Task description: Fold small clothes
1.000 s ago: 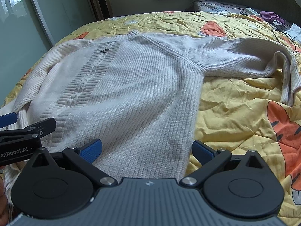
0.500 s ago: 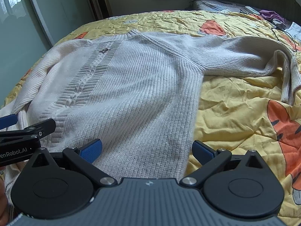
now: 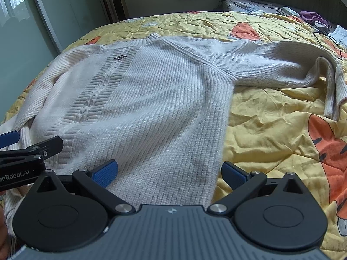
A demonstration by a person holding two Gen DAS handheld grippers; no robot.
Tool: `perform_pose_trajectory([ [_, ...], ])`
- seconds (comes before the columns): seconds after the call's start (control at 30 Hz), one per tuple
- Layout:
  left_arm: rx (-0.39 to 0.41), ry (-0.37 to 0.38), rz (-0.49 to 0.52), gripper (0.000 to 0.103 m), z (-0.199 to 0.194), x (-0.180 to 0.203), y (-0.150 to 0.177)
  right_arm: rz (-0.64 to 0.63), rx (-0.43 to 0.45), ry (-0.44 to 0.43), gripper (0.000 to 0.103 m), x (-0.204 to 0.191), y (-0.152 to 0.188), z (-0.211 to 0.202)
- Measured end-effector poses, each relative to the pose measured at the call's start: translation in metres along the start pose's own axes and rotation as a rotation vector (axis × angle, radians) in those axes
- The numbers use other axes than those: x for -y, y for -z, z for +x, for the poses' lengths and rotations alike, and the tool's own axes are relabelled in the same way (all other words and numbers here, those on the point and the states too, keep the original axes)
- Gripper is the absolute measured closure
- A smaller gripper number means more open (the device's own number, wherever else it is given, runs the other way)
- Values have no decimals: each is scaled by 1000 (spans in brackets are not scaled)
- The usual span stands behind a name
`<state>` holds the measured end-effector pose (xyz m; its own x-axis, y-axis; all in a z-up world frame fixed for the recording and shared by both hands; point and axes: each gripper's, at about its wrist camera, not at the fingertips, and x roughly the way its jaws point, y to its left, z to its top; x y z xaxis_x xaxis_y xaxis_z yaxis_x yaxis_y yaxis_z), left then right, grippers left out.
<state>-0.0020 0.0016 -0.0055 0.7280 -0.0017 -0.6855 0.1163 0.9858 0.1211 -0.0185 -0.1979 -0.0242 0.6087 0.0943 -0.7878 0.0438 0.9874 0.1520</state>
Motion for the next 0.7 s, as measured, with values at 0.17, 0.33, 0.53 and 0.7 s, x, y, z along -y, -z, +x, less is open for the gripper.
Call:
perform_pose_trajectory([
  [0.17,-3,6,-1,0,1,0,0,9,3,3,0,2,0,0],
  [0.33,-5,10,-4,0,2,-1,0,18,2,4,0,4,0,1],
  [0.53,-8,12,-4,0,3,0,1,21,3,4,0,6,-1,1],
  [0.7,-9,21,-5,0,4,2,1,15,7,7,0,8,-2,3],
])
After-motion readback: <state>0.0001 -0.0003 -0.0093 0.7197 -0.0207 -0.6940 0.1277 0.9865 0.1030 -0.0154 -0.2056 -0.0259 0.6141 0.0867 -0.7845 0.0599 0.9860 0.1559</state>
